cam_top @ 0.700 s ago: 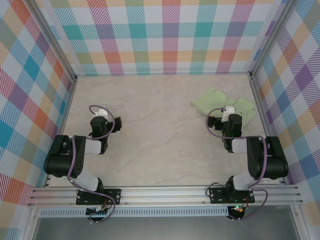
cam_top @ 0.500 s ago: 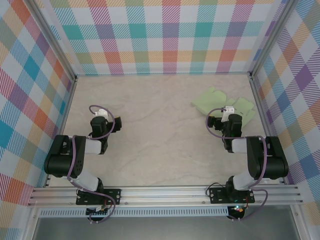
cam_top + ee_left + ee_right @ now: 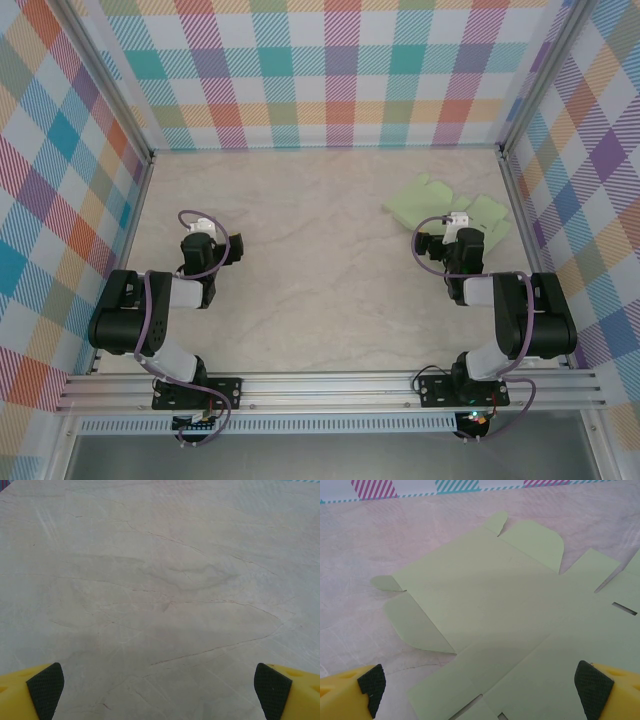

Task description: Fold the paper box

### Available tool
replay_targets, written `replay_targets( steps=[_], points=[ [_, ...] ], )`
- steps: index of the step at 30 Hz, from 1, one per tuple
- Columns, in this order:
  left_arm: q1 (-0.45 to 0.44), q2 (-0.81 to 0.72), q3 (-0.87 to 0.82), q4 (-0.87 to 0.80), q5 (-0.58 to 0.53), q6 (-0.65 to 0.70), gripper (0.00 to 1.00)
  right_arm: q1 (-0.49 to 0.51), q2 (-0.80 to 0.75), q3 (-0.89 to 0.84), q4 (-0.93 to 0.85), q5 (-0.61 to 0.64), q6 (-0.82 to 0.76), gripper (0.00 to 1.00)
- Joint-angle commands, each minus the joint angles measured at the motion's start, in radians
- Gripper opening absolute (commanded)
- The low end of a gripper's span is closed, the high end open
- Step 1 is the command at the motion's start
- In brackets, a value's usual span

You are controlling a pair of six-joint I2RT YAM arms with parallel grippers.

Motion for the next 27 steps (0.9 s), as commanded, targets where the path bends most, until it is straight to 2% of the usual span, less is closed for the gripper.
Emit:
replay_targets(
  steps=[1, 6, 7, 8, 11, 13, 16, 18, 20, 22, 23, 25, 26, 27],
  points=[
    [-0.012, -0.014, -0.001, 0.033, -0.008, -0.01, 1.0, -0.005, 0.001, 0.018, 0.011, -0.018, -0.004, 1.0],
    [-0.012, -0.015, -0.004, 0.036, -0.004, -0.01, 1.0, -0.005, 0.001, 0.018, 0.014, -0.014, -0.002, 1.0],
    [-0.012, -0.019, -0.001, 0.031, -0.001, -0.007, 1.0, -0.006, -0.007, 0.02, 0.001, 0.019, 0.012, 1.0],
    [-0.013, -0.042, 0.009, -0.005, 0.0, -0.009, 1.0, -0.006, -0.026, 0.019, -0.01, 0.08, 0.037, 1.0],
    [-0.014, -0.206, 0.065, -0.259, -0.079, -0.054, 1.0, -0.008, -0.088, -0.009, -0.015, 0.085, 0.04, 1.0],
    [-0.014, -0.324, 0.085, -0.405, -0.12, -0.096, 1.0, -0.003, -0.222, 0.059, -0.287, 0.161, 0.086, 1.0],
    [-0.014, -0.478, 0.117, -0.592, -0.103, -0.156, 1.0, -0.008, -0.348, 0.17, -0.599, 0.287, 0.185, 1.0],
    [-0.014, -0.563, 0.149, -0.714, -0.097, -0.199, 1.0, -0.012, -0.36, 0.282, -0.839, 0.392, 0.277, 1.0],
    [-0.014, -0.636, 0.195, -0.867, -0.21, -0.338, 1.0, -0.02, -0.328, 0.403, -1.096, 0.457, 0.416, 1.0],
    [-0.011, -0.682, 0.278, -1.165, -0.424, -0.648, 1.0, -0.027, -0.262, 0.496, -1.24, 0.381, 0.447, 1.0],
    [-0.004, -0.691, 0.301, -1.236, -0.455, -0.688, 1.0, -0.028, -0.226, 0.535, -1.296, 0.328, 0.455, 1.0],
    [0.006, -0.704, 0.32, -1.222, -0.356, -0.591, 1.0, -0.019, -0.102, 0.683, -1.483, 0.207, 0.455, 1.0],
    [0.006, -0.699, 0.329, -1.217, -0.313, -0.561, 1.0, -0.002, -0.052, 0.742, -1.557, 0.196, 0.44, 0.99],
    [0.006, -0.687, 0.339, -1.223, -0.273, -0.543, 1.0, 0.044, -0.005, 0.811, -1.633, 0.244, 0.415, 0.97]
  ],
)
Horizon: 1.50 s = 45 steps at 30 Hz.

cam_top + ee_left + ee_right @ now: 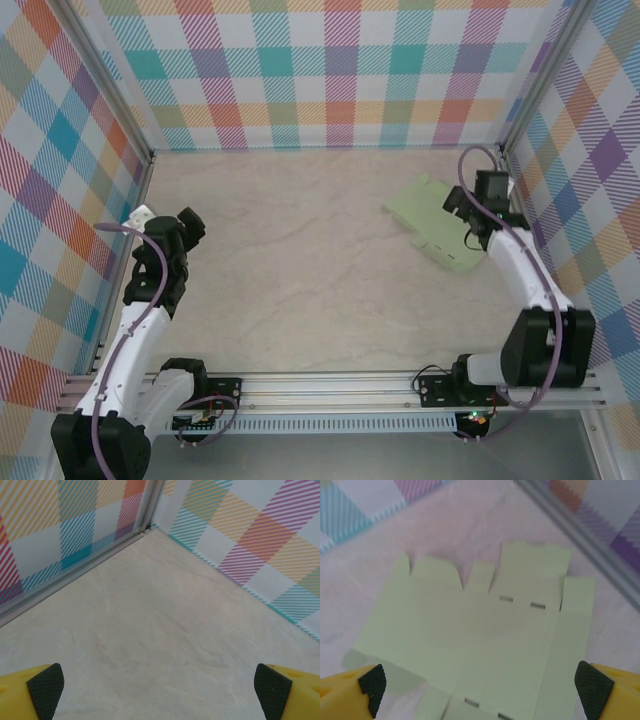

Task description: Fold the paper box

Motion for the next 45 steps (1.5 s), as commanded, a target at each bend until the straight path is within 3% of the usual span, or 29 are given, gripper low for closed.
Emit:
replay_targets(
  steps=[1, 3, 6, 8, 11, 13, 17, 23, 25, 28, 34, 35, 36, 40, 41, 45],
  points=[
    [0.002, 0.026, 0.043, -0.201, 0.049, -0.043, 1.0, 0.118, 0.144, 0.161, -0.458, 0.043, 0.001, 0.97],
    [0.003, 0.067, 0.07, -0.238, 0.105, -0.014, 1.0, 0.233, 0.162, 0.226, -0.514, 0.14, -0.119, 0.98],
    [0.0, 0.118, 0.104, -0.285, 0.164, 0.012, 1.0, 0.26, 0.159, 0.24, -0.523, -0.028, -0.378, 0.96],
    [0.001, 0.131, 0.097, -0.268, 0.197, 0.014, 1.0, 0.271, 0.157, 0.205, -0.512, -0.071, -0.58, 0.94],
    [0.001, 0.142, 0.085, -0.224, 0.23, 0.013, 1.0, 0.27, 0.215, 0.214, -0.549, 0.041, -0.666, 0.9],
    [0.001, 0.162, 0.107, -0.221, 0.237, 0.023, 1.0, 0.271, 0.28, 0.232, -0.61, 0.003, -0.745, 0.92],
    [0.001, 0.212, 0.169, -0.25, 0.234, 0.045, 1.0, 0.272, 0.405, 0.283, -0.674, -0.014, -0.76, 0.88],
    [0.001, 0.205, 0.173, -0.275, 0.237, 0.021, 1.0, 0.263, 0.42, 0.235, -0.517, 0.086, -0.858, 0.73],
    [0.0, 0.185, 0.145, -0.268, 0.233, 0.007, 1.0, 0.26, 0.448, 0.236, -0.506, 0.063, -0.919, 0.56],
    [0.0, 0.161, 0.125, -0.269, 0.217, 0.001, 1.0, 0.27, 0.471, 0.227, -0.47, 0.044, -0.963, 0.41],
    [0.001, 0.143, 0.151, -0.3, 0.165, 0.045, 1.0, 0.319, 0.455, 0.157, -0.398, 0.091, -1.056, 0.34],
    [0.001, 0.142, 0.154, -0.303, 0.162, 0.051, 1.0, 0.329, 0.448, 0.146, -0.388, 0.093, -1.074, 0.28],
    [0.001, 0.143, 0.161, -0.304, 0.162, 0.054, 1.0, 0.343, 0.442, 0.136, -0.379, 0.093, -1.1, 0.21],
    [0.001, 0.149, 0.176, -0.311, 0.173, 0.06, 1.0, 0.446, 0.395, 0.065, -0.289, 0.106, -1.21, 0.16],
    [0.001, 0.149, 0.178, -0.314, 0.173, 0.062, 1.0, 0.479, 0.377, 0.043, -0.269, 0.098, -1.259, 0.04],
    [0.003, 0.15, 0.184, -0.321, 0.169, 0.07, 1.0, 0.594, 0.32, -0.018, -0.186, 0.096, -1.376, 0.03]
  ],
)
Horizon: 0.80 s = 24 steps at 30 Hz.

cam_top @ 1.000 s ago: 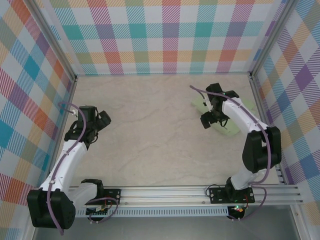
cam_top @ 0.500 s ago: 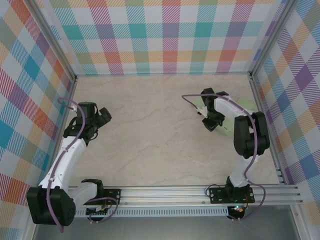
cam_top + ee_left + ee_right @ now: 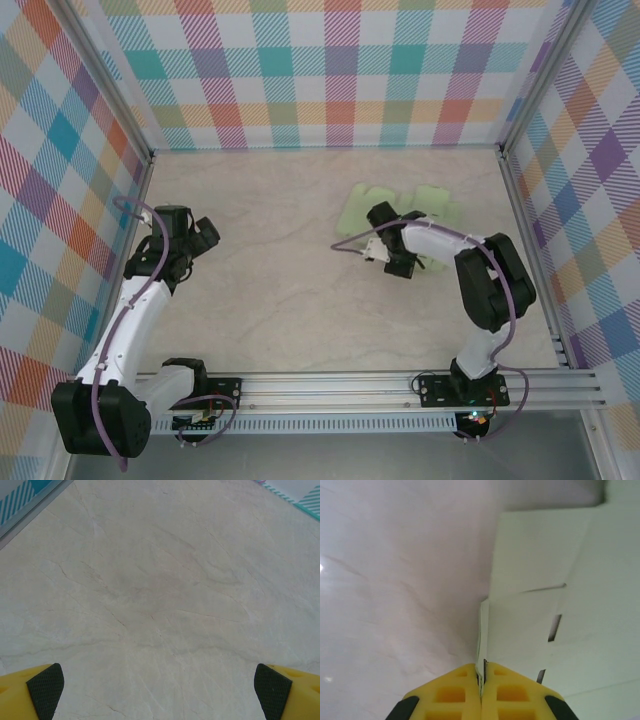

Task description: Fold the paper box

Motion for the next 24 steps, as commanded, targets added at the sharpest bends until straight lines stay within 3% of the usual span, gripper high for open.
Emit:
replay_targets(
  steps=[1, 6, 7, 8, 9, 10, 14, 17, 21, 24],
  points=[
    [0.003, -0.009, 0.036, -0.033, -0.013, 0.024, 1.0, 0.088, -0.063, -0.044, 0.085, -0.037, -0.163, 0.03],
    [0.002, -0.002, 0.025, -0.019, 0.016, 0.018, 1.0, 0.25, -0.236, -0.148, 0.147, -0.272, -0.403, 0.06],
    [0.003, 0.002, 0.021, -0.006, 0.04, 0.023, 1.0, 0.264, -0.26, -0.161, 0.15, -0.316, -0.432, 0.11],
    [0.002, 0.008, 0.018, 0.013, 0.08, 0.033, 1.0, 0.275, -0.277, -0.171, 0.15, -0.348, -0.442, 0.28],
    [0.003, 0.015, 0.018, 0.027, 0.119, 0.039, 1.0, 0.276, -0.281, -0.172, 0.145, -0.354, -0.43, 0.44],
    [0.001, 0.021, 0.015, 0.042, 0.148, 0.038, 1.0, 0.273, -0.28, -0.177, 0.144, -0.337, -0.416, 0.53],
    [0.0, 0.027, -0.039, 0.172, 0.291, 0.031, 1.0, 0.238, -0.316, -0.24, 0.2, -0.234, -0.344, 0.54],
    [-0.015, 0.053, -0.065, 0.223, 0.339, 0.012, 1.0, 0.23, -0.381, -0.199, 0.243, -0.22, -0.108, 0.54],
    [-0.036, 0.102, -0.081, 0.229, 0.327, -0.007, 1.0, 0.229, -0.452, -0.06, 0.272, -0.255, 0.601, 0.65],
    [-0.041, 0.125, -0.09, 0.227, 0.33, -0.017, 1.0, 0.211, -0.433, 0.012, 0.151, -0.247, 1.131, 0.71]
  ],
)
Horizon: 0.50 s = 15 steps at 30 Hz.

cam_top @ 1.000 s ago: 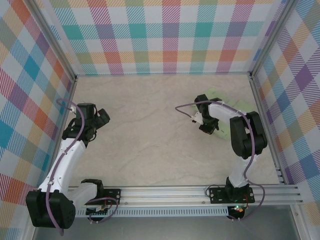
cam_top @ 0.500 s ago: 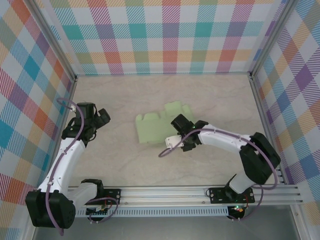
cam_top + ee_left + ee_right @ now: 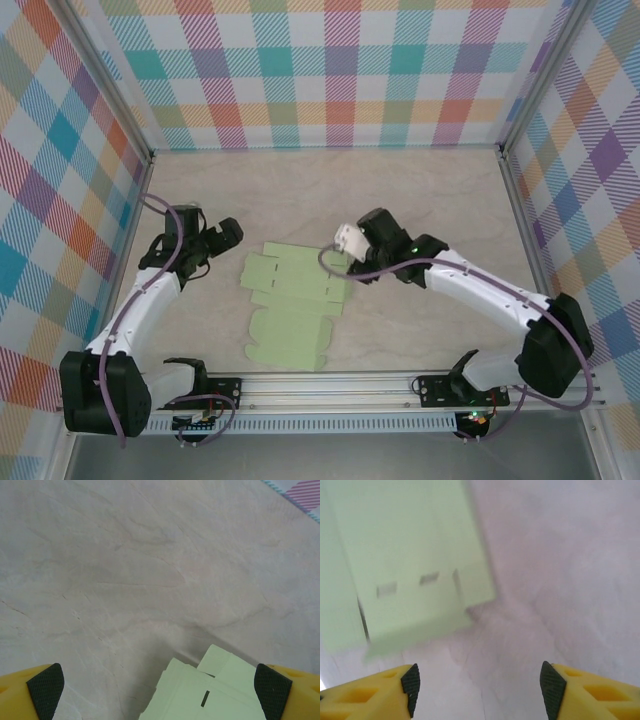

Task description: Fold the paper box

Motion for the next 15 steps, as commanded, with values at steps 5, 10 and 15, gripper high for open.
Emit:
replay_targets(
  steps=[5, 10, 15],
  points=[
    [-0.021, 0.021, -0.009, -0.039, -0.025, -0.027, 1.0, -0.157, 0.121, 0.144, -0.255, -0.26, 1.004, 0.67],
    [-0.022, 0.026, -0.004, -0.118, -0.065, -0.004, 1.0, -0.193, 0.236, 0.12, -0.208, -0.521, 0.917, 0.59],
    [-0.021, 0.091, 0.039, -0.21, -0.052, -0.003, 1.0, -0.194, 0.351, 0.107, -0.172, -0.623, 0.906, 0.52]
  ],
)
